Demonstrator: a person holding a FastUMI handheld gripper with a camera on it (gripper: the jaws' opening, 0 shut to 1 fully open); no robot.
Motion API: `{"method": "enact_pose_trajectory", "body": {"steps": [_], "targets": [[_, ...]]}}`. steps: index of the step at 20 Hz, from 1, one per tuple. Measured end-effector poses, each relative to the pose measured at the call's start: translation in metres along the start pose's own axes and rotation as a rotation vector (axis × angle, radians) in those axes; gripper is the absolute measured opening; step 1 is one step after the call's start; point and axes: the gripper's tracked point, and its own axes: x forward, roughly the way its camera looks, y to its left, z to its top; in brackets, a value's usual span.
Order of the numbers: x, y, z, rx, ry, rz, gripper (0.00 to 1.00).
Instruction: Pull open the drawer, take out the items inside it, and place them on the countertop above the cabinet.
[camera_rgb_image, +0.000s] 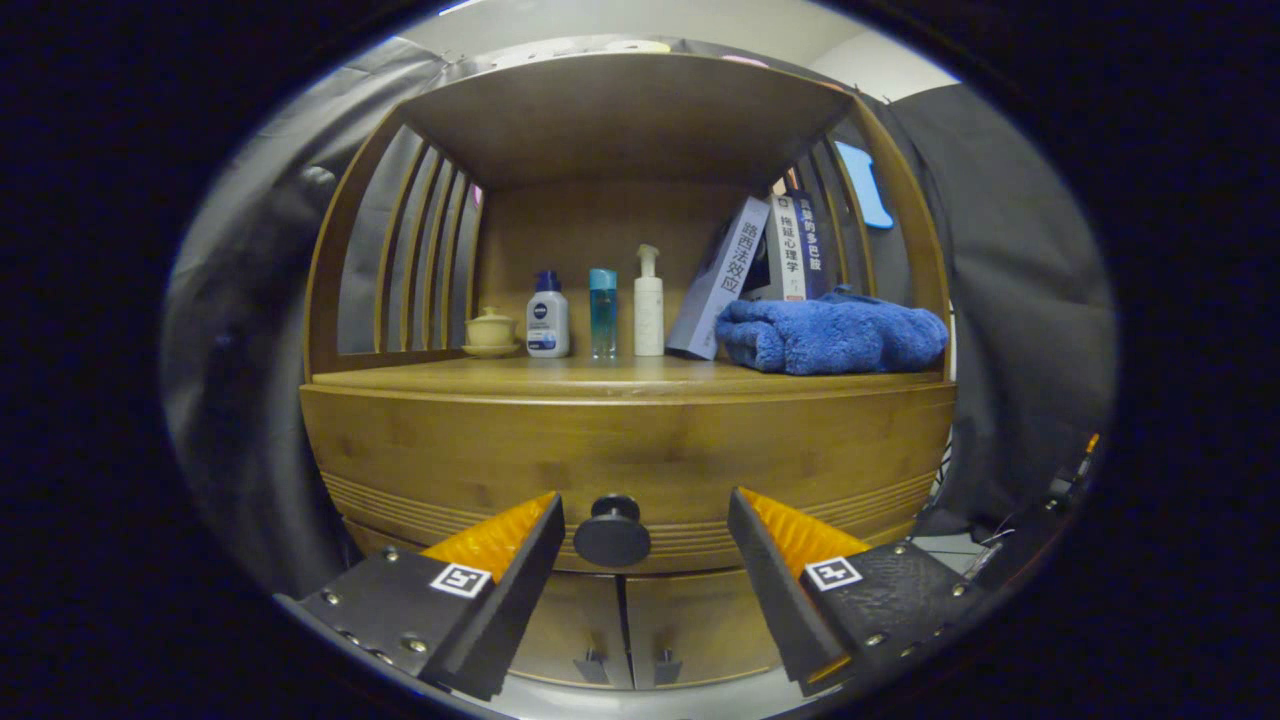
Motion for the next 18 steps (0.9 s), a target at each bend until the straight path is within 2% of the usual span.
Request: {"method": "enact_pose_trajectory", "body": {"steps": [4, 8, 12, 13, 15, 18], "targets": [[0.017, 0.018, -0.012, 0.008, 0.018, 0.049, 0.71], [0.022, 0.014, -0.014, -0.042, -0.014, -0.006, 0.44], [0.021, 0.019, -0.016, -0.06, -0.032, 0.021, 0.44], [0.018, 0.019, -0.018, -0.072, -0.015, 0.031, 0.41], [0.012, 0.017, -0.02, -0.023, 0.009, 0.041, 0.35], [-0.008, 0.015, -0.023, 0.012, 0.02, 0.043, 0.34]]}}
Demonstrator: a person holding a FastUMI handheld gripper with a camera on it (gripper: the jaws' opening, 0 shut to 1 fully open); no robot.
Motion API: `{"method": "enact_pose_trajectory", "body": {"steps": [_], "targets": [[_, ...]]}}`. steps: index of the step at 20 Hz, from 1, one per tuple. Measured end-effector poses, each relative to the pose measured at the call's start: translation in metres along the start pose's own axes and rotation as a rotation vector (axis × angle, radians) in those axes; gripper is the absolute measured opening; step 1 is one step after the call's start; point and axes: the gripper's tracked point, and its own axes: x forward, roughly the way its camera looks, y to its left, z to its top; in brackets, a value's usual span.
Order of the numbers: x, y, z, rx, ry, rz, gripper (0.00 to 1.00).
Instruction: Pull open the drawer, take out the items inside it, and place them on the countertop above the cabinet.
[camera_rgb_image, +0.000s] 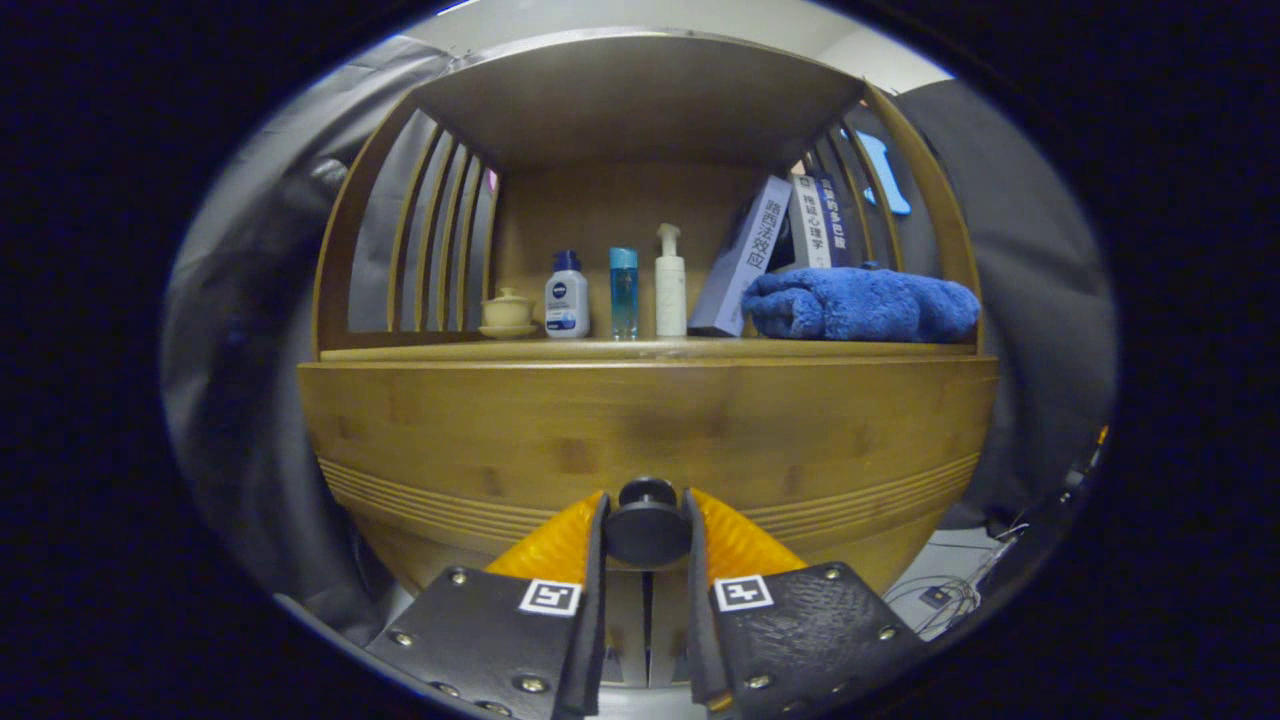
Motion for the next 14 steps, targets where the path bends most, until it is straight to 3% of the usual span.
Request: {"method": "enact_pose_trajectory", "body": {"steps": [14], "targets": [[-0.095, -0.001, -0.013, 0.015, 0.064, -0.016, 0.34]]}}
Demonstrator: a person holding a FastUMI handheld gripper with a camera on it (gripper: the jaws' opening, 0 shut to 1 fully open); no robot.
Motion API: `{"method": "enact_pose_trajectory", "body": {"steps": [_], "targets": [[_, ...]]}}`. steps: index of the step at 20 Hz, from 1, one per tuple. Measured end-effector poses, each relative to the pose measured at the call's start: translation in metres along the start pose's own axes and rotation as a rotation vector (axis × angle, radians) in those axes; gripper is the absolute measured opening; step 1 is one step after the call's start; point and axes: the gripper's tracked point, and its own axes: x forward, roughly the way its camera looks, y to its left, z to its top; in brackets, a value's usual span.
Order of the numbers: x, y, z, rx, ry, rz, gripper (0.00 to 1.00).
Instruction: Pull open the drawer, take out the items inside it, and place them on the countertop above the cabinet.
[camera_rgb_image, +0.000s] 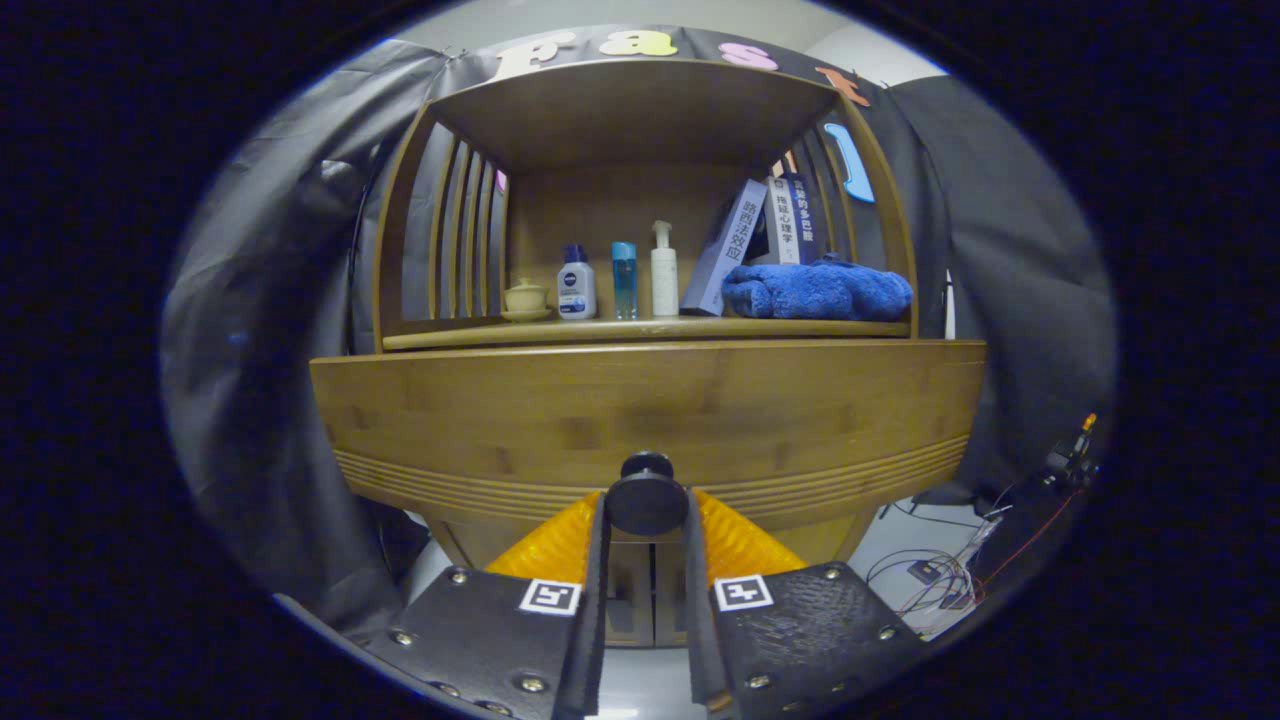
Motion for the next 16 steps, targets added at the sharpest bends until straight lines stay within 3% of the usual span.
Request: {"method": "enact_pose_trajectory", "body": {"steps": [1, 5, 9, 13, 16], "targets": [[-0.009, 0.0, -0.004, 0.0, 0.006, -0.002, 0.35], [-0.05, 0.003, -0.01, -0.026, -0.004, -0.006, 0.17], [-0.039, -0.005, 0.027, -0.08, -0.108, -0.043, 0.17], [-0.013, 0.005, 0.013, -0.017, -0.034, 0.019, 0.52], [0.011, -0.002, 0.017, 0.007, -0.039, 0.01, 0.53]]}}
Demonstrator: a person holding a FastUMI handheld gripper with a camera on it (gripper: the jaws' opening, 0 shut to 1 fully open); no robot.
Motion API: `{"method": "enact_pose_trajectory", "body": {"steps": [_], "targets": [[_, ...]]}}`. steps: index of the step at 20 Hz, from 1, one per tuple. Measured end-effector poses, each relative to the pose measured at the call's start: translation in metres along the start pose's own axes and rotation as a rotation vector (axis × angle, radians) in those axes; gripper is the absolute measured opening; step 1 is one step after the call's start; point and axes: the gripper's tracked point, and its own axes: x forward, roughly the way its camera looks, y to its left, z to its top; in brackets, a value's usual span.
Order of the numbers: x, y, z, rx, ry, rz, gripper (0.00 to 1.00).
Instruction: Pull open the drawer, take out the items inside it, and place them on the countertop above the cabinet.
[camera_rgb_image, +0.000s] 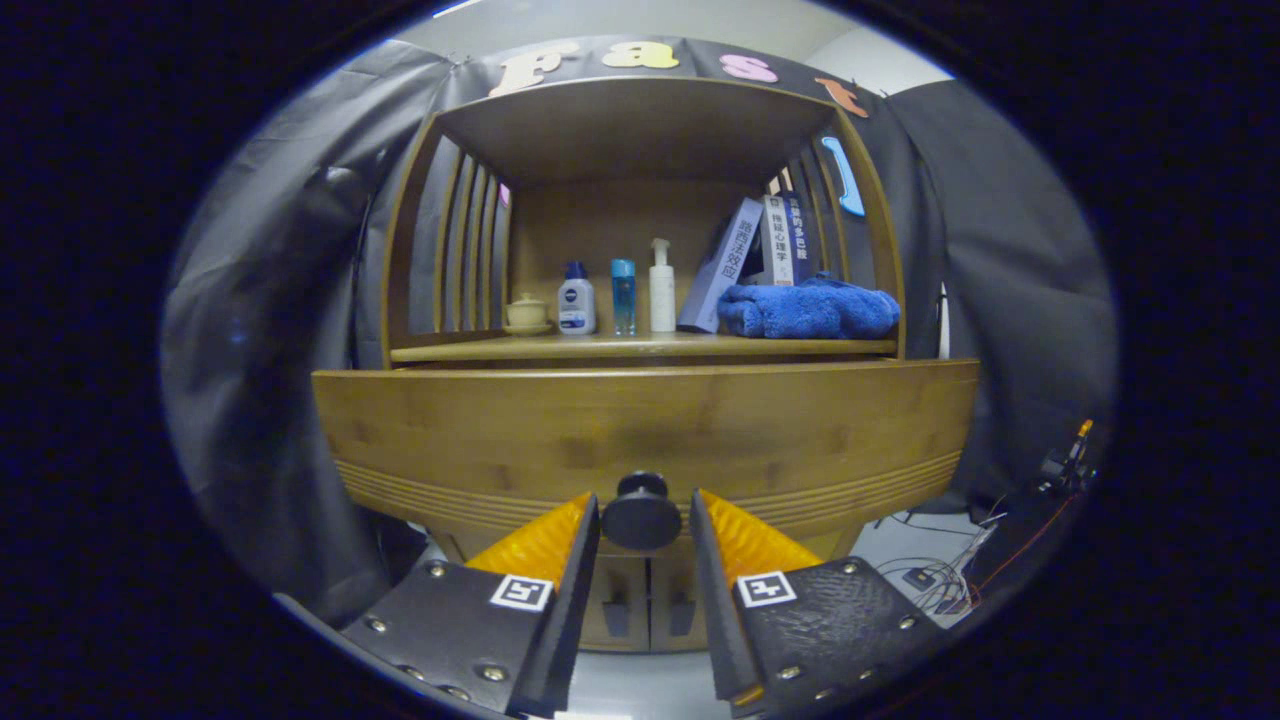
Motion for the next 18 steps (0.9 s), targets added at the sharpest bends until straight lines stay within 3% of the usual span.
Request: {"method": "enact_pose_trajectory", "body": {"steps": [1, 2, 6, 12, 16, 18], "targets": [[0.006, 0.005, -0.01, 0.015, 0.051, 0.025, 0.53], [0.008, 0.007, -0.004, 0.038, 0.054, 0.028, 0.43], [0.0, 0.006, -0.017, -0.016, 0.087, 0.023, 0.29], [-0.057, 0.006, -0.025, 0.001, 0.079, -0.005, 0.29], [-0.078, 0.005, -0.029, 0.057, 0.106, 0.005, 0.29], [-0.077, 0.006, -0.029, 0.017, 0.105, 0.006, 0.28]]}}
